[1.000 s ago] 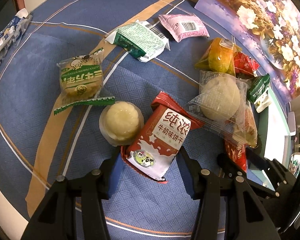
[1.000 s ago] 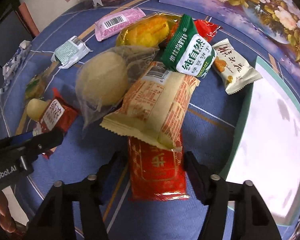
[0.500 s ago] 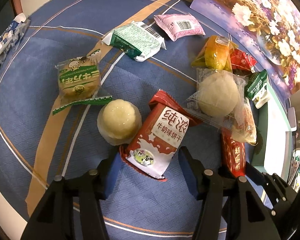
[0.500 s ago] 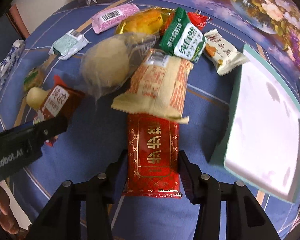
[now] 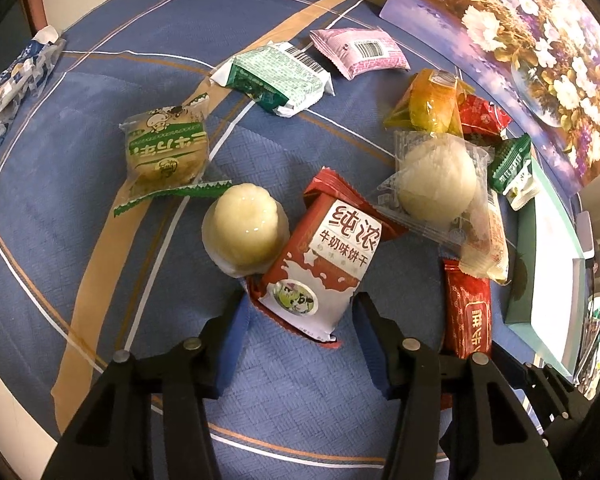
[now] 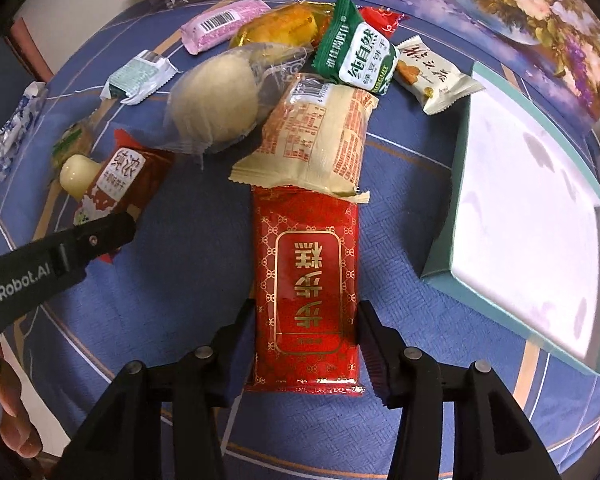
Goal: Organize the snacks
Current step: 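Grasp the milk biscuit pack with the left tool while the right tool grasps the red wafer pack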
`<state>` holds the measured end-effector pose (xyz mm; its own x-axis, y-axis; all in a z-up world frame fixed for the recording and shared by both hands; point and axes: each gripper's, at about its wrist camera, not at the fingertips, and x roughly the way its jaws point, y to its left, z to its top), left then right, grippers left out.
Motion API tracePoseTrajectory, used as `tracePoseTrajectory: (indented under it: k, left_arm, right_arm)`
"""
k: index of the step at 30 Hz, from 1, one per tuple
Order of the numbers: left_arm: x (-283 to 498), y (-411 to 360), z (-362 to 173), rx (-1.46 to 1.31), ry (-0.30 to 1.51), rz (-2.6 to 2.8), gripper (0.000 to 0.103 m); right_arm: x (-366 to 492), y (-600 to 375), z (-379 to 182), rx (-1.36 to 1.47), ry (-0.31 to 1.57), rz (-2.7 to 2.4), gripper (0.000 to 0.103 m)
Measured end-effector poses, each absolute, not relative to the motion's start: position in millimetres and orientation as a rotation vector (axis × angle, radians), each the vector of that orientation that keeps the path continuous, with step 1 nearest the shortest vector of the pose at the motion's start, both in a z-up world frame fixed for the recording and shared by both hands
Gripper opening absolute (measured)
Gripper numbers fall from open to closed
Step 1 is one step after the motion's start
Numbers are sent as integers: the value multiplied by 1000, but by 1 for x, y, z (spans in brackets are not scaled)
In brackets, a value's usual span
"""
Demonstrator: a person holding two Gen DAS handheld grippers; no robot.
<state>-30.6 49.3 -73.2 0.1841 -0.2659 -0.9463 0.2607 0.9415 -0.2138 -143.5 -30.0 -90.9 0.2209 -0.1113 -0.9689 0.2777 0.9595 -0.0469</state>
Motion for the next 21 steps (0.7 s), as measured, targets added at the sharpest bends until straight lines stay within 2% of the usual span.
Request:
tracePoseTrajectory:
  k: [5,9,11,12,14,15,16,18,21]
  left_arm:
    - [-35,46,-73,26,1331,-360,55]
    - [-37,43,-72,35,1331,-354,55]
    - [-38,42,-72,39,1331,-352,55]
    - [-38,41,-71,42,1331,-351,55]
    - [-40,42,-70,50,1329,-338,44]
    - [-39,44,-70,41,1331,-335,41]
    - [-38,46,-70,30,1333,-336,33]
    - [-39,49,-68,20,1337,-337,23]
    - [-40,50,-68,13,1342,-341,19]
  right_arm:
    - [-142,-32,-95,172,1327,-269,58]
    - [-141,-37,-97,185,1334,-283,71]
    - [-144,-42,-96,204,1331,-283,72]
    - [-145,-40,-96,198,1329,-284,71]
    - [-145,-37,-95,185,1327,-285,68]
    - [-145,-39,-95,190,1323,-274,61]
    - [-138,-43,-94,192,1322,-266,54]
    - [-137,-41,-90,192,1321,-261,50]
    - [-139,-42,-89,210,1322,-256,48]
